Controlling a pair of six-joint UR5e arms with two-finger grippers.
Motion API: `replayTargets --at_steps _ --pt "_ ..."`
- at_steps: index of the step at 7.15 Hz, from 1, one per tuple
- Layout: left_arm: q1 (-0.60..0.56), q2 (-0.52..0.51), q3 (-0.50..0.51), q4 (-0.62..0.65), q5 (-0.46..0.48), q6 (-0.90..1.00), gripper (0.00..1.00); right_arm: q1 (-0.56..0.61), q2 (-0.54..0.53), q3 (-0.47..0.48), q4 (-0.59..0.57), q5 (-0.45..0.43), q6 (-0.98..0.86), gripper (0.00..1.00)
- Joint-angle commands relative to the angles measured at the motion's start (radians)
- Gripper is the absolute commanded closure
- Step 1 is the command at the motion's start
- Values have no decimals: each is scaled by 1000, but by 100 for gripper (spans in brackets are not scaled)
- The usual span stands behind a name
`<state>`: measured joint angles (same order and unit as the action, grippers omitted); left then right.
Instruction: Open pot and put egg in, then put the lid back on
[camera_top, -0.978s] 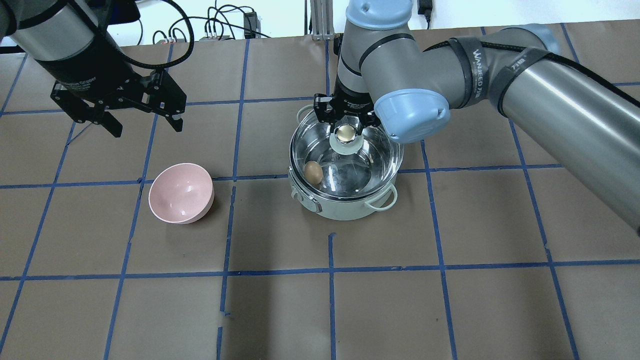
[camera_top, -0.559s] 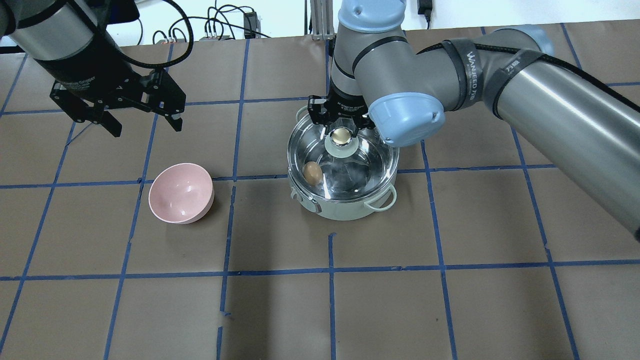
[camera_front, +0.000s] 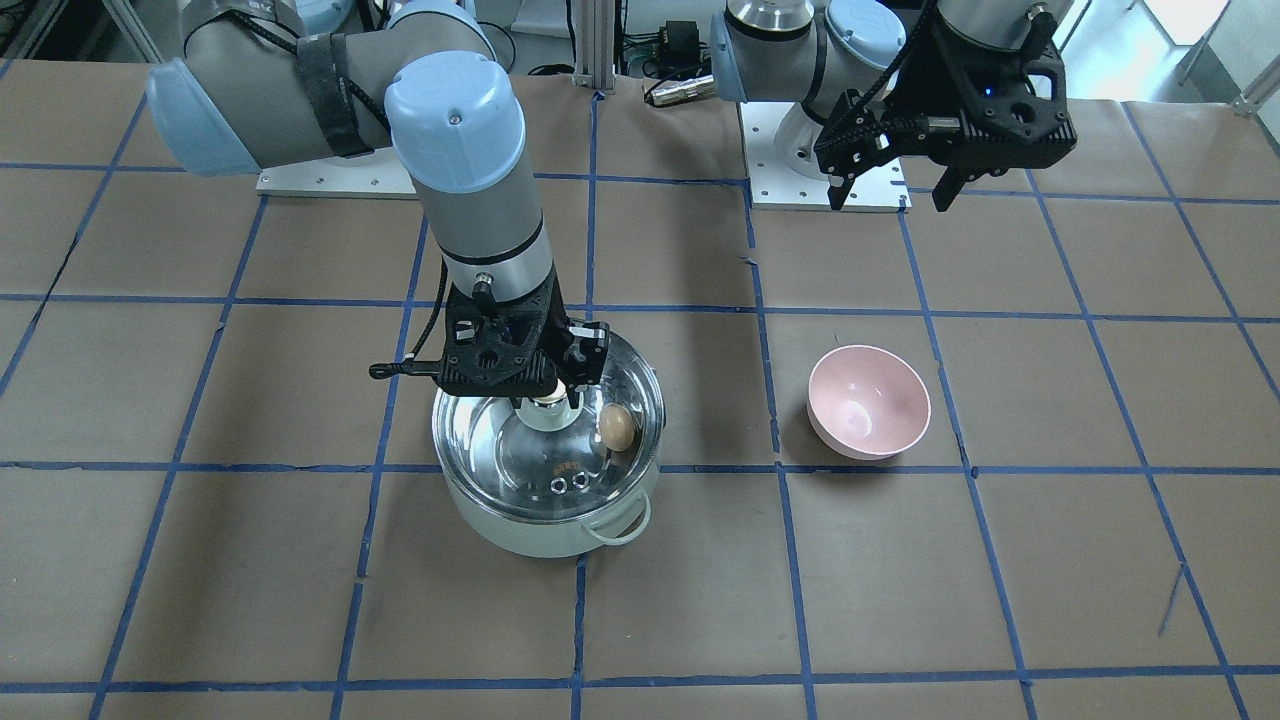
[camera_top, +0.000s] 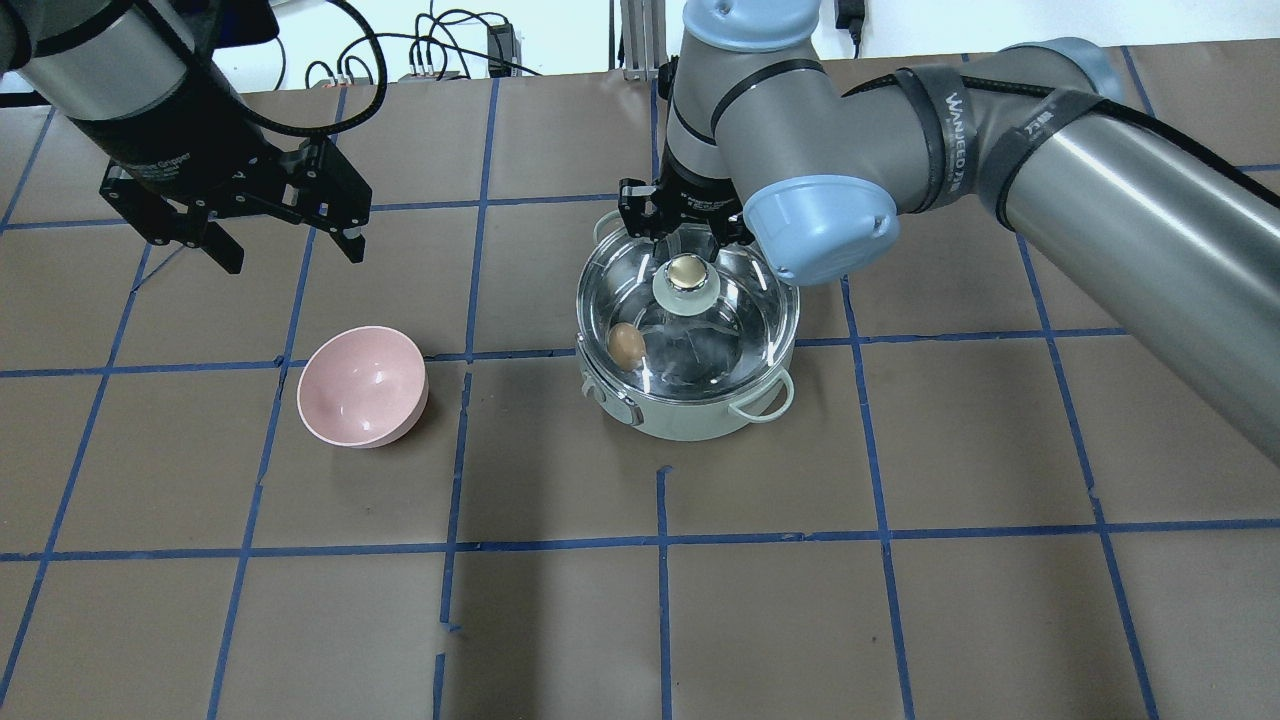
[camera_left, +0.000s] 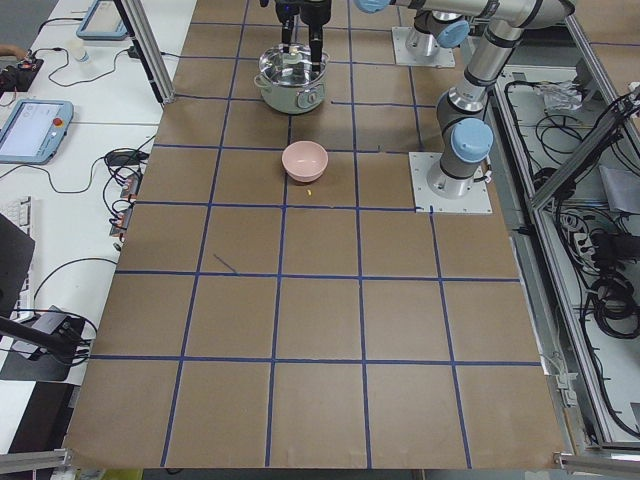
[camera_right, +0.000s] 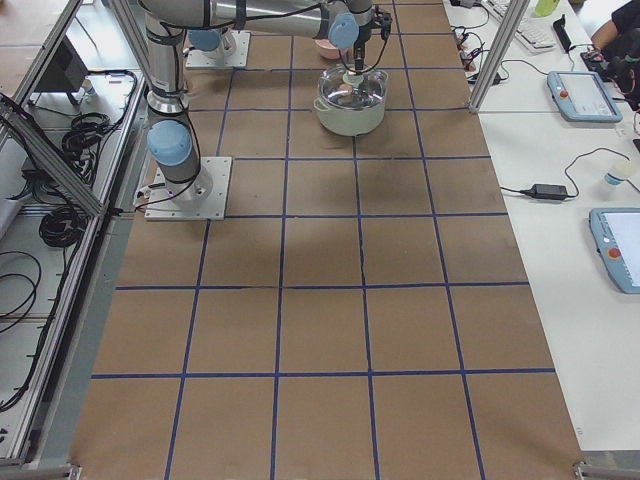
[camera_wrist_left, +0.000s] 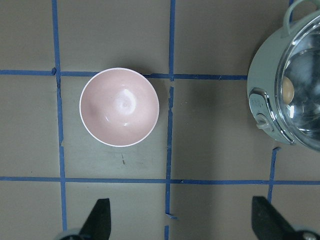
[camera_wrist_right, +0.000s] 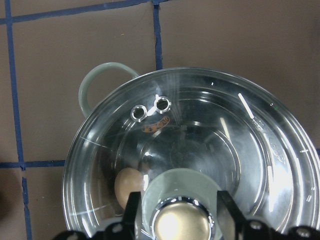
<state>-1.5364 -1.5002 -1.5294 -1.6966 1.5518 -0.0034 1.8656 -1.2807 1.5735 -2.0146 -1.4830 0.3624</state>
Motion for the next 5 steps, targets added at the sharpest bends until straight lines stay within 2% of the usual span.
replayTargets --at_steps 1,3,4,5 --pt "1 0 0 0 -1 -1 0 -35 -8 -4 11 -3 -45 40" --pt "-1 0 0 0 1 -1 0 -144 -99 -4 110 -22 -155 38" --pt "-1 0 2 0 2 -1 0 -204 -138 -4 152 -22 -167 34" --pt "-1 0 2 0 2 -1 0 -242 -181 -3 213 -23 -168 26"
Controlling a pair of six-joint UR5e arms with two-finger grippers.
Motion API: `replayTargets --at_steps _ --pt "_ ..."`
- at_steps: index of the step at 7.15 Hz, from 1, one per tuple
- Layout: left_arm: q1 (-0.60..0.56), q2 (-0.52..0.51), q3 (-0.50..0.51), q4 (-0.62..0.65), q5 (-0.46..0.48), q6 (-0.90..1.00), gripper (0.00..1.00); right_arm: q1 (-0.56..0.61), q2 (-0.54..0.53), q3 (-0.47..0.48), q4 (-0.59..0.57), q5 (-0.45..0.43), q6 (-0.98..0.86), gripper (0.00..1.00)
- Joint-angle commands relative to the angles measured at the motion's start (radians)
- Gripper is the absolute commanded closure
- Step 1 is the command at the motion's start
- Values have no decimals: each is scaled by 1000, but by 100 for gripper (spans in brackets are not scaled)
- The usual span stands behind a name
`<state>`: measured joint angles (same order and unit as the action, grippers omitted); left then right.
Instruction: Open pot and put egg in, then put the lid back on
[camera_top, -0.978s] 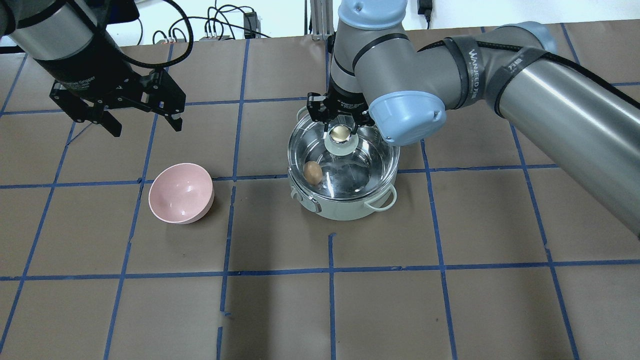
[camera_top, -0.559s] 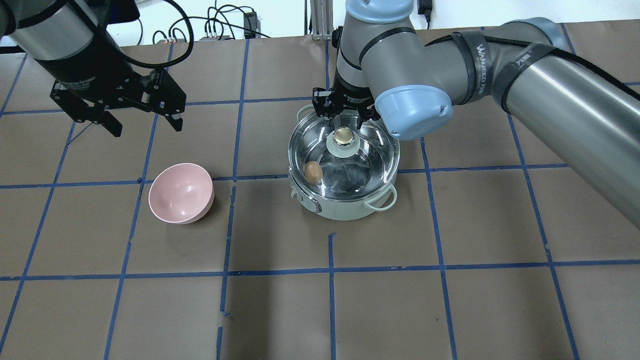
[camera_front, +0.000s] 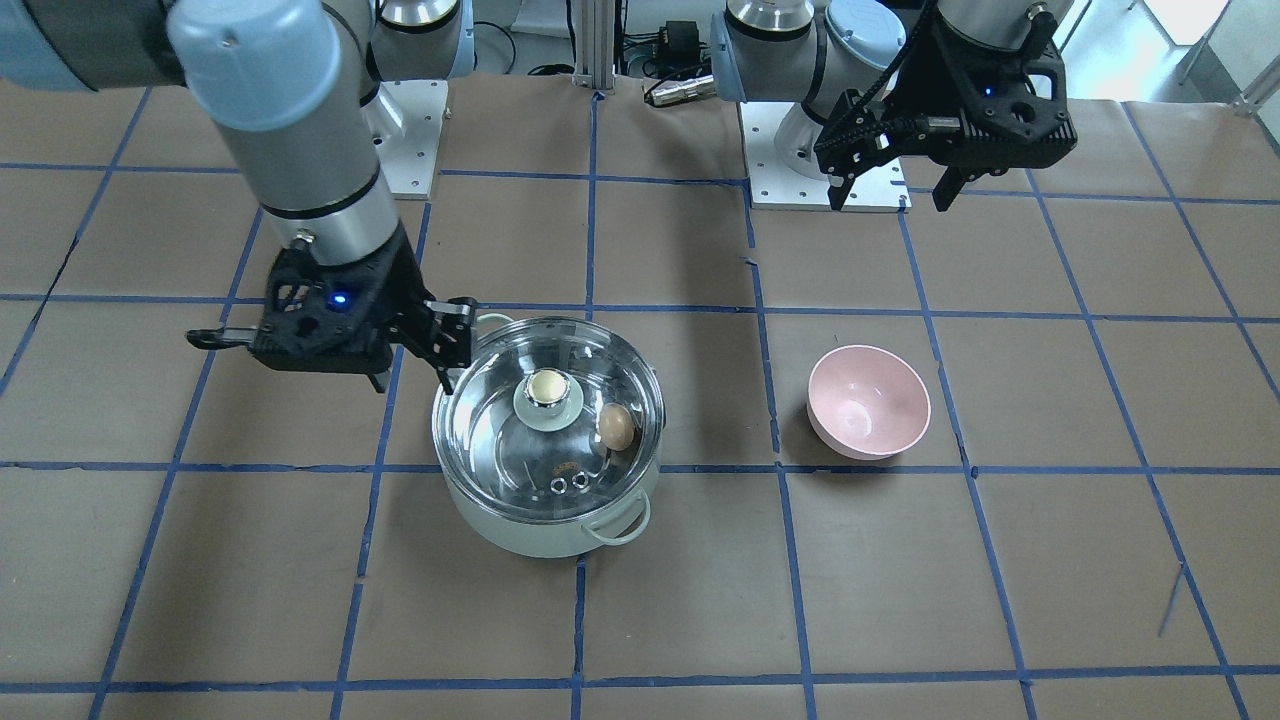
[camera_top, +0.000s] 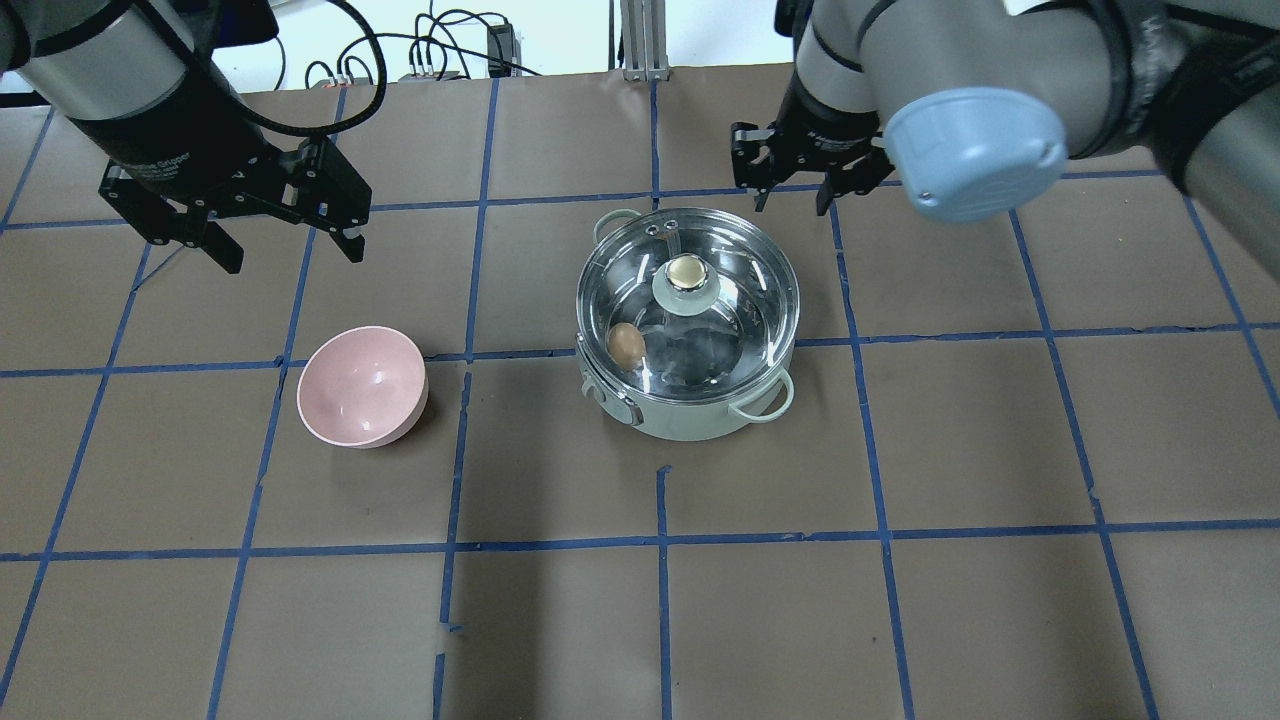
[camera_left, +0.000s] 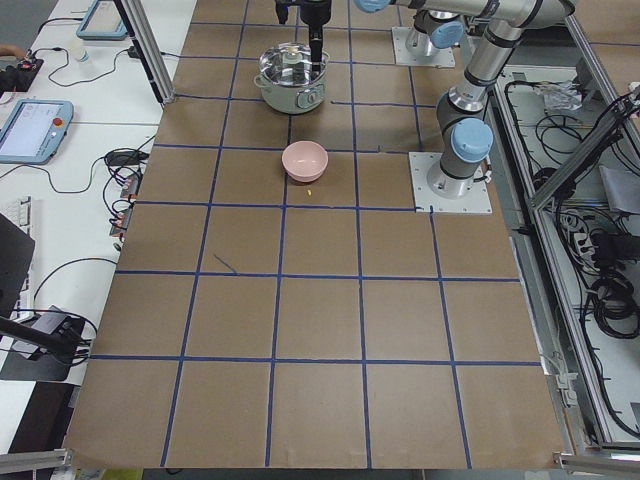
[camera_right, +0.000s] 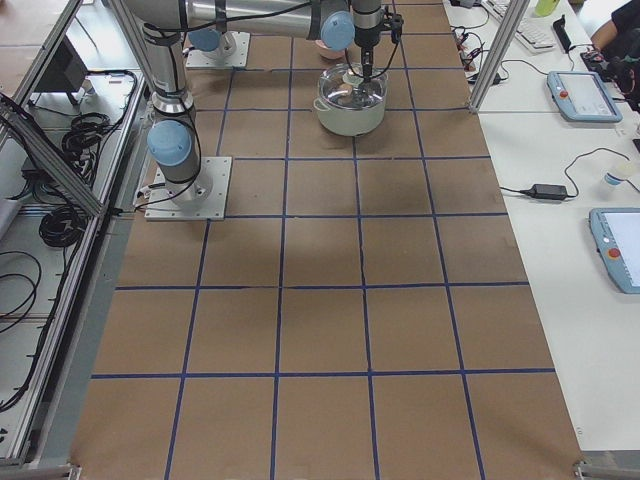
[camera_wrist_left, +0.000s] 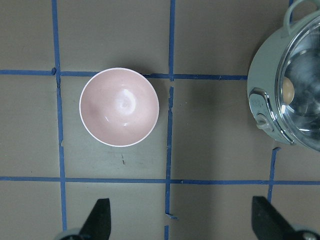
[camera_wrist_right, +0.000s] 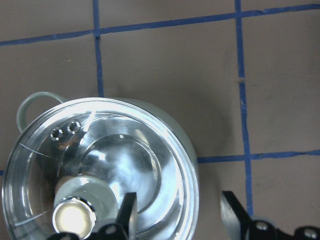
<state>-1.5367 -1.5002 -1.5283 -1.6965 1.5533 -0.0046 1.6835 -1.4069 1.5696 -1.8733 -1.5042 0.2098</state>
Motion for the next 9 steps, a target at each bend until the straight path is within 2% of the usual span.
replayTargets --at_steps 1,2,9 --pt "-2 0 0 0 1 0 0 -85 -96 0 118 -48 -16 7" --pt "-2 0 2 0 2 0 0 -91 -113 1 141 -98 -58 0" --pt "0 -8 -39 9 21 0 0 -87 -121 15 152 -94 -66 0"
